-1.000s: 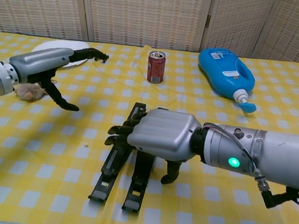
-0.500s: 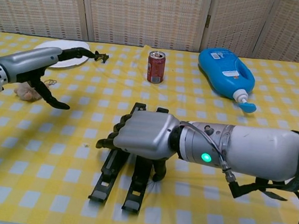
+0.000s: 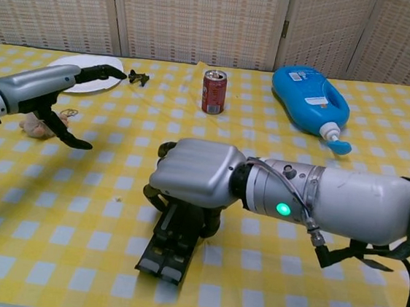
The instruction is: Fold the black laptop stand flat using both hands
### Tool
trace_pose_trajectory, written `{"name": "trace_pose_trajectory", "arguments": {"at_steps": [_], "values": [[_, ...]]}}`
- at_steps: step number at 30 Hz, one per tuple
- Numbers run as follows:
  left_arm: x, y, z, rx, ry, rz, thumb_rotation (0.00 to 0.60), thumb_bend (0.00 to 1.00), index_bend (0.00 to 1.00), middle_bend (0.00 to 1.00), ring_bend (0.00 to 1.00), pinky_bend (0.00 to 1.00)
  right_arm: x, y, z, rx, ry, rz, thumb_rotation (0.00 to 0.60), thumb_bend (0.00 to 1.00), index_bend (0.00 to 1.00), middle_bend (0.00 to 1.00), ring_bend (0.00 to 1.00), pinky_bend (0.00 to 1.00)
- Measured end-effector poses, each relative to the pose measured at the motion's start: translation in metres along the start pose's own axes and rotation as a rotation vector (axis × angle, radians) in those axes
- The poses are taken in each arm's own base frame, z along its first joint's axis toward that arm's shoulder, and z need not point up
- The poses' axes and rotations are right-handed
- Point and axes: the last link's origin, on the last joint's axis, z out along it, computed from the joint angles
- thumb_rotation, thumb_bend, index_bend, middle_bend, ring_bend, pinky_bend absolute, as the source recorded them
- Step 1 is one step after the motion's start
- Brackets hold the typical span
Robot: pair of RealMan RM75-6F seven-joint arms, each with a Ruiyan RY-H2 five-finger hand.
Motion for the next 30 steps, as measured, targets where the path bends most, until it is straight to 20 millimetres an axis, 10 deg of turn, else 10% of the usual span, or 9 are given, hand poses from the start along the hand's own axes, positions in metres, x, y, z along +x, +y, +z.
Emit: {"name": "trace_pose_trajectory", "arguments": {"at_steps": [8,13,18,30], "values": [[0.002,0.001,0.000,0.000,0.003,0.015,0.600,0.03,0.00,0.00,0.00,0.00,0.002,0.005,-0.006,0.008,0.071,0.018,0.600,0.22,0.54,0.52,0.33,0.15],[0.006,-0.001,-0.003,0.011,0.023,0.026,0.600,0.03,0.00,0.00,0.00,0.00,-0.001,0.009,-0.013,-0.016,0.055,0.036,0.600,0.22,0.03,0.15,0.11,0.06],[0.013,-0.003,-0.010,0.040,0.050,0.031,0.600,0.08,0.00,0.00,0.00,0.00,0.002,0.013,-0.032,-0.065,0.057,0.103,0.600,0.22,0.00,0.08,0.08,0.04],[0.047,-0.020,-0.062,0.209,0.139,0.096,0.600,0.09,0.00,0.00,0.00,0.00,0.001,0.064,-0.148,-0.437,0.169,0.231,0.600,0.22,0.00,0.11,0.11,0.04]]}}
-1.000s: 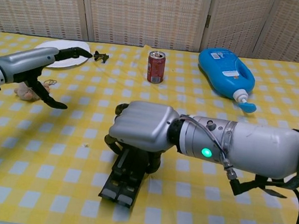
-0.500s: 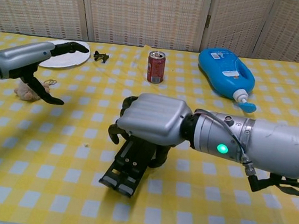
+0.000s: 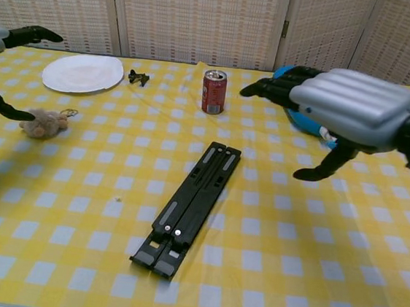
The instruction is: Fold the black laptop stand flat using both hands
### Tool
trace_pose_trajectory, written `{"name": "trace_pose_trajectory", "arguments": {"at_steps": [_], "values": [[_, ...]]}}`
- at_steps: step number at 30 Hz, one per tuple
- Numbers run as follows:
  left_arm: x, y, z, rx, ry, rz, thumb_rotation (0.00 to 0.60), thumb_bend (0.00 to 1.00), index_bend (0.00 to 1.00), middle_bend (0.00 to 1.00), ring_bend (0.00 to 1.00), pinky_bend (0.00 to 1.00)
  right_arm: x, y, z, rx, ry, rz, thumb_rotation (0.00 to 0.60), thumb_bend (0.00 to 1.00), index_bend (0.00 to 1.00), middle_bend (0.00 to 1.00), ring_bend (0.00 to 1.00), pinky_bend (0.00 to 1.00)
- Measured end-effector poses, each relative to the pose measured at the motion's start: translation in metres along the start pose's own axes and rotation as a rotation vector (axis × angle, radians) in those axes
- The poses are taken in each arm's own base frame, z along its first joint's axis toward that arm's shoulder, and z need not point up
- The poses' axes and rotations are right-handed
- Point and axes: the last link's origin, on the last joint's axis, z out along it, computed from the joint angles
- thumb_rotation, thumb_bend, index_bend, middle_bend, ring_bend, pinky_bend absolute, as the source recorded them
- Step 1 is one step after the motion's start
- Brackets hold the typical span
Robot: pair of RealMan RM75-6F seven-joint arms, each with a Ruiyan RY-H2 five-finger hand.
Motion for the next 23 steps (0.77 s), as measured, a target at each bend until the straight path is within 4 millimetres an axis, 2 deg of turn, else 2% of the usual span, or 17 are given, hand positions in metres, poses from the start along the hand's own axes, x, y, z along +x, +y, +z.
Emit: {"name": "trace_pose_trajectory", "arguments": {"at_steps": [4,9,17,23], "values": [[0.013,-0.018,-0.022,0.066,0.026,0.014,0.600,0.09,0.00,0.00,0.00,0.00,0.006,0.036,-0.047,-0.164,0.015,0.027,0.600,0.22,0.00,0.10,0.10,0.04],[0.022,-0.036,-0.053,0.132,0.051,0.039,0.600,0.09,0.00,0.00,0.00,0.00,0.006,0.065,-0.101,-0.336,0.041,0.095,0.600,0.22,0.00,0.04,0.08,0.04],[0.034,-0.057,-0.115,0.253,0.075,0.054,0.600,0.09,0.00,0.00,0.00,0.00,-0.001,0.091,-0.180,-0.553,0.082,0.179,0.600,0.22,0.00,0.00,0.02,0.02],[0.038,-0.061,-0.154,0.300,0.108,0.046,0.600,0.09,0.00,0.00,0.00,0.00,-0.004,0.100,-0.214,-0.636,0.096,0.222,0.600,0.22,0.00,0.00,0.01,0.00]]}}
